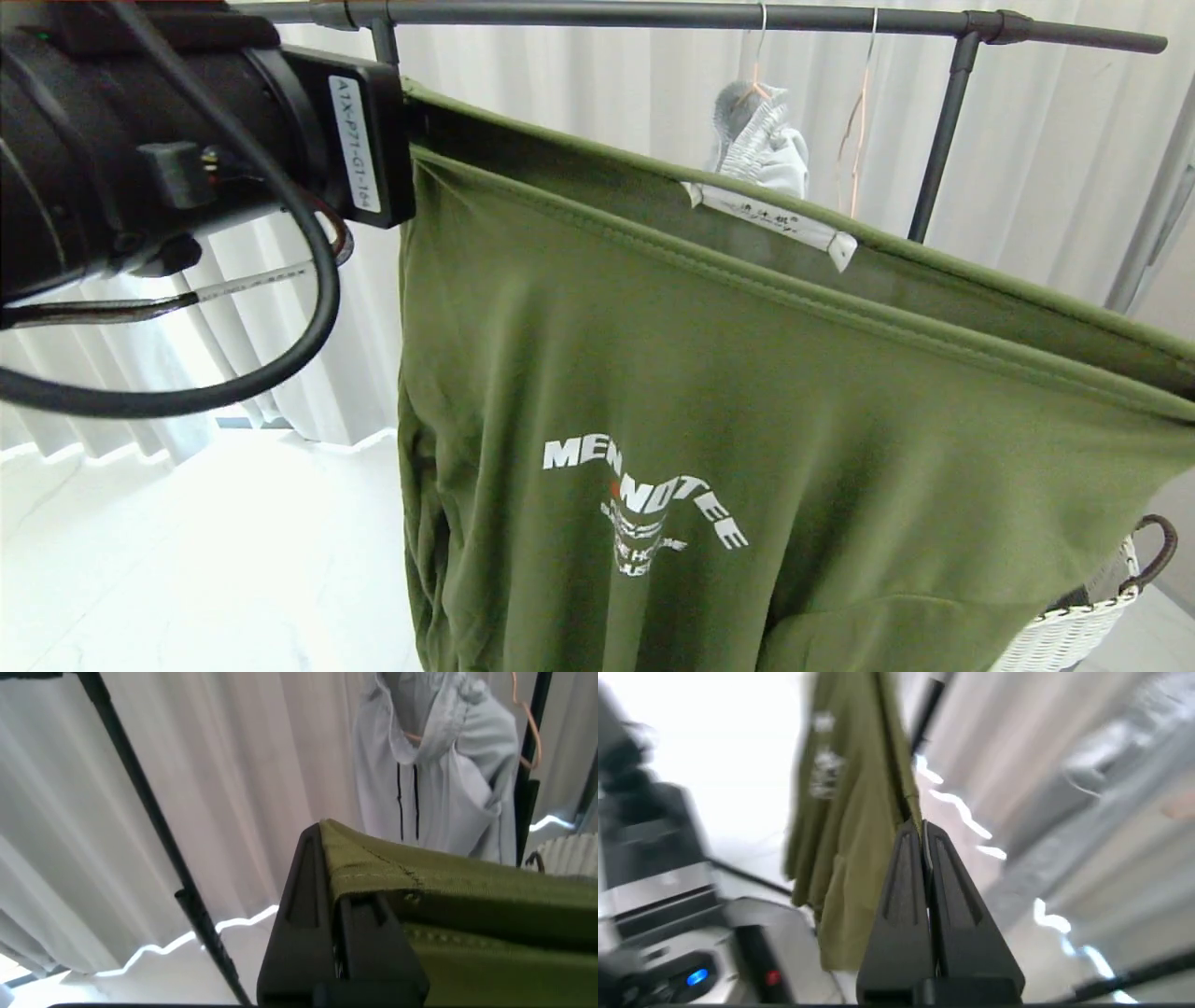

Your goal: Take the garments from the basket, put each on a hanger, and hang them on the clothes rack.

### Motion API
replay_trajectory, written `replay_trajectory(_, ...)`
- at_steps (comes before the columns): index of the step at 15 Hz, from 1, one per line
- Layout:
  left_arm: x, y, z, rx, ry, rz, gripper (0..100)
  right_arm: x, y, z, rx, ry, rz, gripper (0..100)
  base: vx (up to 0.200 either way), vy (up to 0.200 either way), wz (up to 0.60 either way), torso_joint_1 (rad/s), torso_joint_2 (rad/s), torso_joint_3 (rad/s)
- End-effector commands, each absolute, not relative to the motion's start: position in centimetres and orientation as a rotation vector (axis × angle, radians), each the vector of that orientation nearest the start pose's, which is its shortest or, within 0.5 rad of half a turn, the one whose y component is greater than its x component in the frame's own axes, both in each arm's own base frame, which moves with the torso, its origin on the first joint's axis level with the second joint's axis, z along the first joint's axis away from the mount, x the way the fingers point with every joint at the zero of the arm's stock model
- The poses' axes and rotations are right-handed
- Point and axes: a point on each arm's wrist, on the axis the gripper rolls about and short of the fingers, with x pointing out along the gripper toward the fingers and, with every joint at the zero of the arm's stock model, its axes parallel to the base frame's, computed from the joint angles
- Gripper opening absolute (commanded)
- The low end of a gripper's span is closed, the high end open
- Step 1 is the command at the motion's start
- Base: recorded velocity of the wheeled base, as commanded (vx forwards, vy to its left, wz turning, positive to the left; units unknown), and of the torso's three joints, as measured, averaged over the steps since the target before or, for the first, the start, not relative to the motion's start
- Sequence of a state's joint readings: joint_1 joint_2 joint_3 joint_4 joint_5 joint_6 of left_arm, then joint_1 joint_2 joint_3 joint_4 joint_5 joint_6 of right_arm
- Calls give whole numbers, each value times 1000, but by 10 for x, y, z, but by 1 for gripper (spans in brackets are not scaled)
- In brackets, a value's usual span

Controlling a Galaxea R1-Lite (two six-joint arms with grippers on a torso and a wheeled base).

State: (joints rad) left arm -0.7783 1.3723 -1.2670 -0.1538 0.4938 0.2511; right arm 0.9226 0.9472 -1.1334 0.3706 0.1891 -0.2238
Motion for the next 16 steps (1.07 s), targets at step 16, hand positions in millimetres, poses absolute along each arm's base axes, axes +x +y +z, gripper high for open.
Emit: replay_trajectory(16, 90, -105, 341, 130, 301, -416, 0, 65, 87, 331, -193, 29, 860, 0, 0, 0, 0, 0, 0, 0)
